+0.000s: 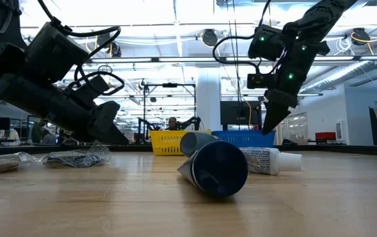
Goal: Pick & Place Travel size toiletries
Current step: Put the white toothpaste into the right yellow bin
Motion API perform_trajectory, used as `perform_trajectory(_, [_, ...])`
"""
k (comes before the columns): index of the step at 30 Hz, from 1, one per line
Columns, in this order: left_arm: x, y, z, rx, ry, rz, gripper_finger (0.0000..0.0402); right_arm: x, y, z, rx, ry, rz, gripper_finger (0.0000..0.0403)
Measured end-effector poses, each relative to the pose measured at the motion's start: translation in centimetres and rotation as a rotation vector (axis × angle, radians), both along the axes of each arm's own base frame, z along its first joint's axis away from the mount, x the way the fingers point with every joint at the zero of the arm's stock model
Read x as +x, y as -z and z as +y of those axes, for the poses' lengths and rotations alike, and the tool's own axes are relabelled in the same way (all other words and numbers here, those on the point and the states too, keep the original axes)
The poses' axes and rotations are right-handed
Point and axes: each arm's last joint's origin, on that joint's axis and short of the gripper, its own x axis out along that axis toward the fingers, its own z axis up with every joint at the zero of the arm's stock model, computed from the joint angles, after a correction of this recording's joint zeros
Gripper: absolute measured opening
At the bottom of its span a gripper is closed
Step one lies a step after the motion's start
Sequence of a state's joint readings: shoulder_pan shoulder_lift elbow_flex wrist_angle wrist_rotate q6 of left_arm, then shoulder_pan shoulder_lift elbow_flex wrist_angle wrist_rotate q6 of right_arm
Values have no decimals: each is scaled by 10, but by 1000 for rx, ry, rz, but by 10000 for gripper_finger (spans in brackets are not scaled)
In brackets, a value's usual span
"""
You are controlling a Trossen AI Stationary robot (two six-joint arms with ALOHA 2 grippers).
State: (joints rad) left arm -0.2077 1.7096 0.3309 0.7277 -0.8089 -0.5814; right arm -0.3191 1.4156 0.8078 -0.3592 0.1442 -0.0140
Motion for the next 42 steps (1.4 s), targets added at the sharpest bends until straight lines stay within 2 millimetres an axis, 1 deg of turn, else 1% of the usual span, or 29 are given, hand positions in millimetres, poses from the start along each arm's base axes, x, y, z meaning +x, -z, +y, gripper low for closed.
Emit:
perform_trajectory(3, [0,0,0,0,0,0,108,1,-4,4,49,-42,-38,63])
perform_trajectory(5, [0,0,0,0,0,0,108,5,-7,9,58,-76,-83,63])
perform_trajectory(11, [0,0,0,0,0,0,108,19,-15,28,12,-181,-217,64])
perform_trajectory(14, [0,0,0,0,0,0,108,23,-11,40,-19,-243,-310,64])
perform_trajectory(19, [0,0,0,-3,4,1,108,20,4,63,-77,-365,-461,72])
perform_trajectory(24, [0,0,0,-5,3,-1,108,14,12,86,-48,-416,-590,109])
perform_trajectory(29, [0,0,0,-7,2,-3,108,14,8,110,21,-454,-657,163])
perform_trajectory(33, [0,0,0,-12,-1,-8,108,16,10,130,87,-415,-698,199])
perform_trajectory(37, [0,0,0,-20,-6,-15,108,15,19,159,139,-416,-704,222])
perform_trajectory(42, [0,0,0,-30,-8,-22,108,12,29,195,199,-403,-683,234])
